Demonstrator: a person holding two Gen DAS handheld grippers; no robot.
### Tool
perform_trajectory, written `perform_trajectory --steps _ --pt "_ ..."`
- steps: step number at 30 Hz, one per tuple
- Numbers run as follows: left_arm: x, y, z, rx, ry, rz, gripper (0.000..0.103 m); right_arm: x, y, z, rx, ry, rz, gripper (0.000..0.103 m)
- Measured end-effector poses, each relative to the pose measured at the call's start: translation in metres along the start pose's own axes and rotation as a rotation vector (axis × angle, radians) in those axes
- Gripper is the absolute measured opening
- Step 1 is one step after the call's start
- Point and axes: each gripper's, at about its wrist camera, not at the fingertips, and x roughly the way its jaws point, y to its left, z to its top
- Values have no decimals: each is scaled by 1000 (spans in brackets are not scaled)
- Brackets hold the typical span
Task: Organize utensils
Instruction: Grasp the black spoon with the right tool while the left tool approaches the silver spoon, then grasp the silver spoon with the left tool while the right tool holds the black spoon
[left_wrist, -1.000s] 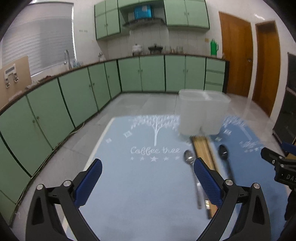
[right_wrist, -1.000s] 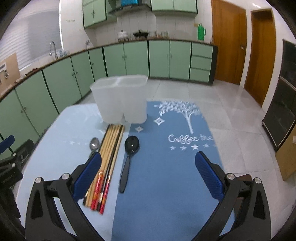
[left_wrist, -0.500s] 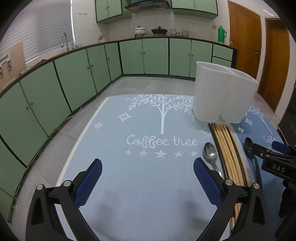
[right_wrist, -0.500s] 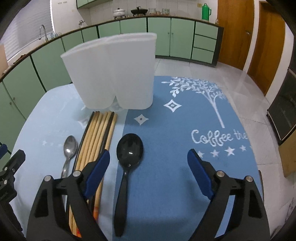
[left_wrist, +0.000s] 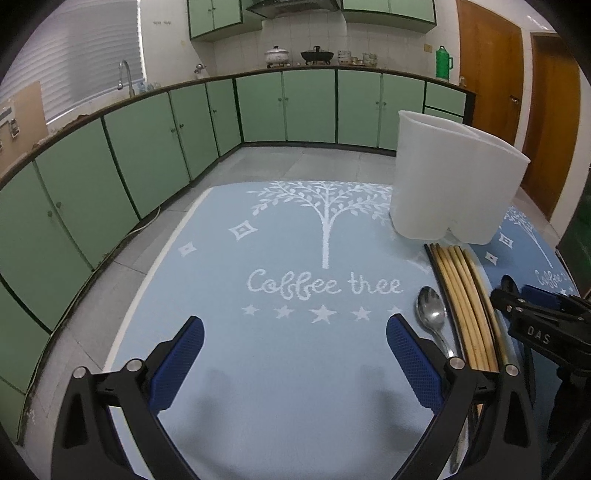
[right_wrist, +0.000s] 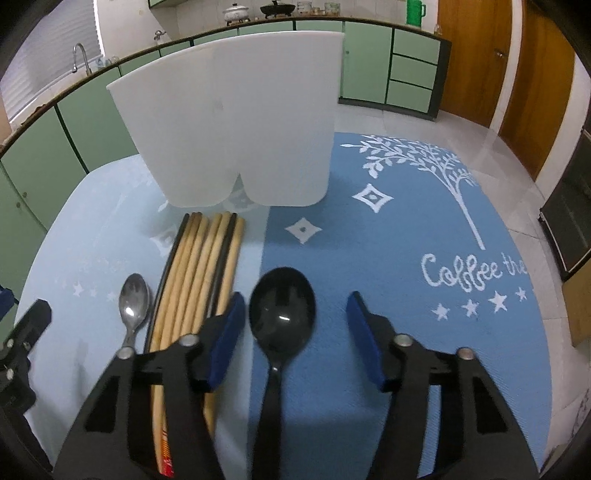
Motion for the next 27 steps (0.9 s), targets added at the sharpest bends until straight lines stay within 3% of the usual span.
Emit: perform_trajectory --steps 1,2,12,17,21,27 --pt "0 -3 0 4 3 -10 97 0 1 1 -1 0 10 36" --pt "1 -6 0 10 6 -22 97 -1 1 1 0 1 16 34" --pt "7 -41 -6 70 46 -122 97 -9 -27 -3 8 3 29 34" --pt "23 -54 -9 104 99 -91 97 -14 -35 -7 13 1 32 34" --pt "28 -60 -6 105 116 -109 97 -11 -39 -8 11 -1 27 34" --pt "40 -57 -1 127 146 -56 98 -11 -35 -12 -23 -8 10 34"
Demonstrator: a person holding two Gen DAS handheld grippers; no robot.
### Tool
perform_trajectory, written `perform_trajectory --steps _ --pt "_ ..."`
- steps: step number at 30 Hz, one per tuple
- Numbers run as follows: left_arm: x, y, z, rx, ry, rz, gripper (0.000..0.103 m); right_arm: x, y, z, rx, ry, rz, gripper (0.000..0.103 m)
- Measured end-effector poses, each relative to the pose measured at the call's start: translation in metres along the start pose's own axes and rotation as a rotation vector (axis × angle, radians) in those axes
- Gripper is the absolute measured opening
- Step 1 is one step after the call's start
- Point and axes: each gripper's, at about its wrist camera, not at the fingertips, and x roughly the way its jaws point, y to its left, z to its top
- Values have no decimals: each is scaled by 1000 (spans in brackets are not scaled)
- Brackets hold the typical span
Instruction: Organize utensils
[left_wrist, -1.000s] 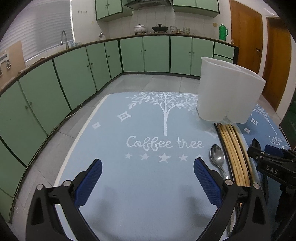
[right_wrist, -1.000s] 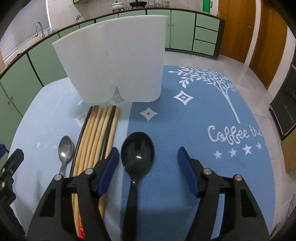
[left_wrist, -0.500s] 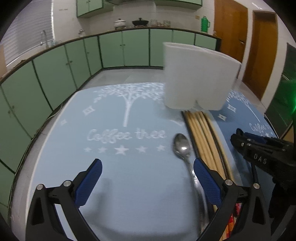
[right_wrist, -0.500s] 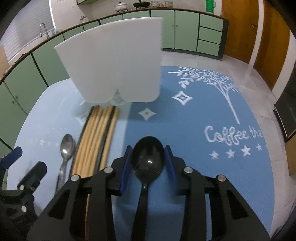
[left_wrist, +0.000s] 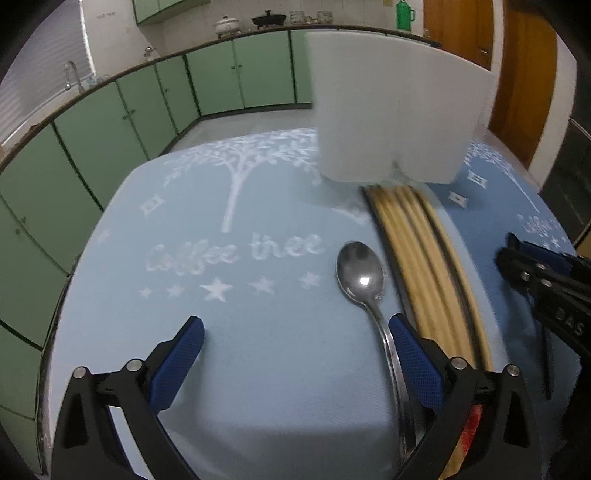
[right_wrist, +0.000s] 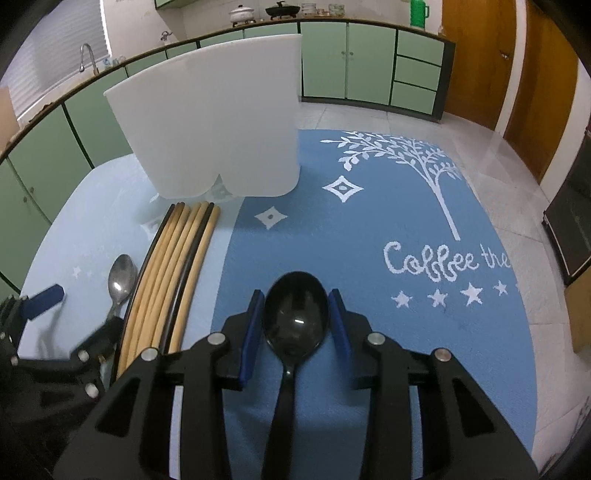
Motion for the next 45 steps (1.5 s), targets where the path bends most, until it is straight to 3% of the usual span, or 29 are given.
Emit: perform_trajectory --steps 5,12,16,23,25,28,30,31,32,37,41,45 --pt "4 18 4 -31 -1 -4 98 2 -6 1 -6 0 -24 34" --pt "-2 8 15 -7 -42 -10 97 5 -8 8 -19 14 -19 36" --pt "7 -1 25 14 -34 -10 97 6 -11 10 -22 20 -23 42" --pt "25 -5 32 6 5 -1 96 7 -11 15 -13 46 6 42" --pt "27 -3 37 -5 12 -21 91 8 -12 18 -8 57 9 42" --pt "29 -3 42 -9 23 -74 73 10 -14 24 -1 85 10 42" --pt "31 -4 47 6 28 -103 50 14 -12 28 -11 112 6 42" --pt "30 -6 49 14 32 -120 44 16 -10 29 -21 124 -5 38" --pt "29 -8 50 17 35 -136 28 17 -9 30 -32 134 -18 34" --pt "26 -2 53 -2 34 -208 26 16 -10 35 -24 143 -4 33" --pt "7 13 52 -45 -60 -262 26 -10 -16 35 -13 -1 81 34" --pt "-27 25 40 -92 -219 -313 26 -39 -16 29 -26 -152 132 34"
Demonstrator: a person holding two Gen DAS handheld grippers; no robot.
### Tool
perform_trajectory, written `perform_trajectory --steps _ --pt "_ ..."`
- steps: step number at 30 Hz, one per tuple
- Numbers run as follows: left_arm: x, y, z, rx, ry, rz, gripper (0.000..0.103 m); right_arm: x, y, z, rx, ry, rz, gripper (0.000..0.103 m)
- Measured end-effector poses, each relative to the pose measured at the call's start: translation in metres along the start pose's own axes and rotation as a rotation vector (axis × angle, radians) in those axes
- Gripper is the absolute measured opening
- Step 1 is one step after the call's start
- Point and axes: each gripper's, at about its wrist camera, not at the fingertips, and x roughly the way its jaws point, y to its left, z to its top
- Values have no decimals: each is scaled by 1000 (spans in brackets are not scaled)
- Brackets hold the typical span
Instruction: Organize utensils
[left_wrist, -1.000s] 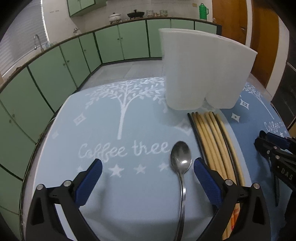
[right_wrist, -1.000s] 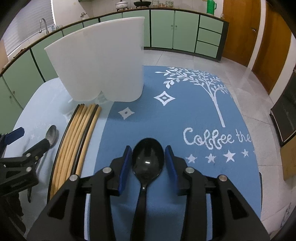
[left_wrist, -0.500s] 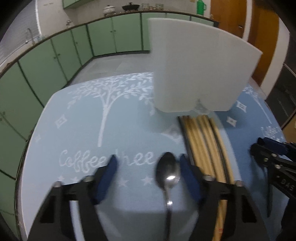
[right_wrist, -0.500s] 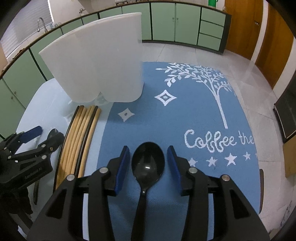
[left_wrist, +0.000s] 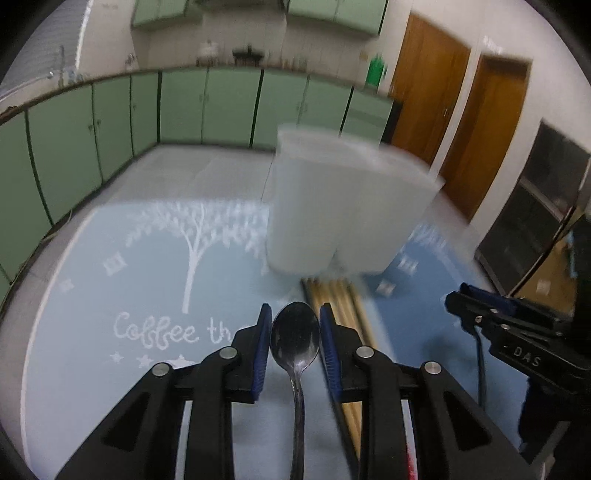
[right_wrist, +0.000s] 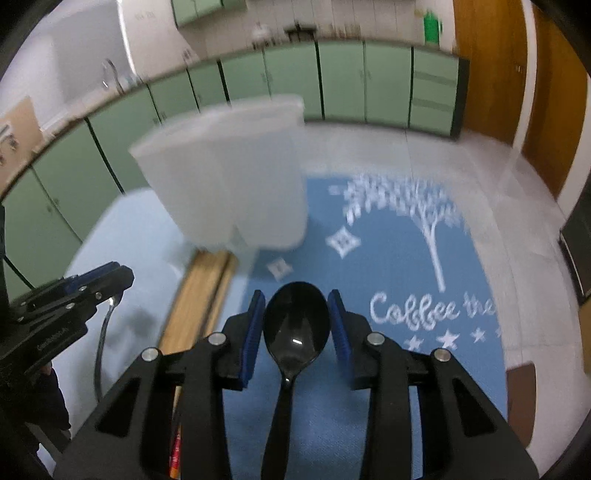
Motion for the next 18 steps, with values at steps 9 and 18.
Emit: perform_trajectory --steps 9,18 --pt "-36 -13 -11 27 -186 -6 26 -27 5 9 -21 -166 45 33" --pt "-72 -13 21 -3 -323 -48 25 -54 -1 44 2 -341 115 33"
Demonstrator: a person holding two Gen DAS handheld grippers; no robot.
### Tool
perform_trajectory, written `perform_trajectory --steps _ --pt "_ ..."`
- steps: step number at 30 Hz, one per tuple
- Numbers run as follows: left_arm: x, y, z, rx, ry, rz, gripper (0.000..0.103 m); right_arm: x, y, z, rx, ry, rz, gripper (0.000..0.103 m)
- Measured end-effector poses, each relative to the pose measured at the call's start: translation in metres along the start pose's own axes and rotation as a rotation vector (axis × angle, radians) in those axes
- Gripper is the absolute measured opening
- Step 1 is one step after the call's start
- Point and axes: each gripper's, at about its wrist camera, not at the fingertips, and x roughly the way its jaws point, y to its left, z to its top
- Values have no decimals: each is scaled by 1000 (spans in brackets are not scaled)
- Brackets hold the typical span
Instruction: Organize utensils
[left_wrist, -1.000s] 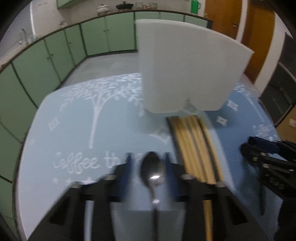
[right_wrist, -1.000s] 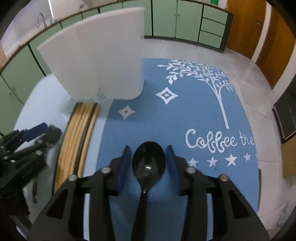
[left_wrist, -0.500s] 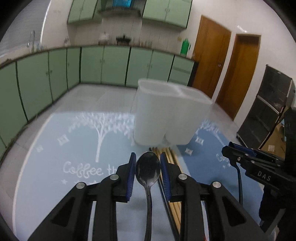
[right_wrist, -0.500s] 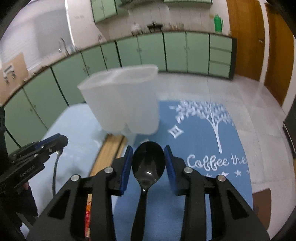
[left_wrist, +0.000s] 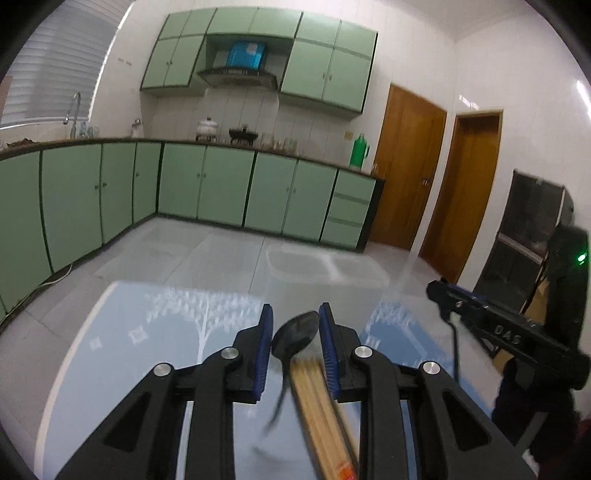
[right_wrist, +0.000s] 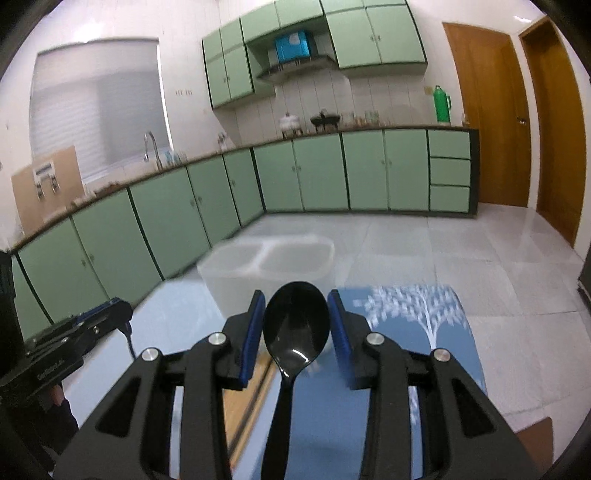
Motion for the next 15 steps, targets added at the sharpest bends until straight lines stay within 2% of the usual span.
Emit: perform_trajectory --steps 5,7,8,9,11,15 --pt "-4 -7 46 -4 -104 -58 22 8 -4 44 -5 -122 19 33" --pt "0 -11 69 -9 -149 -94 18 17 -9 60 -7 -162 13 33" --pt "3 -13 80 -4 -168 -104 12 23 -11 68 -1 -177 12 33" --pt "6 -16 88 0 -182 -110 8 31 -14 76 8 -188 11 33" --pt "16 -19 103 1 -204 -124 8 46 -20 87 18 -200 1 34" --pt "39 -24 121 10 -193 -144 5 74 -31 97 27 -168 -1 34"
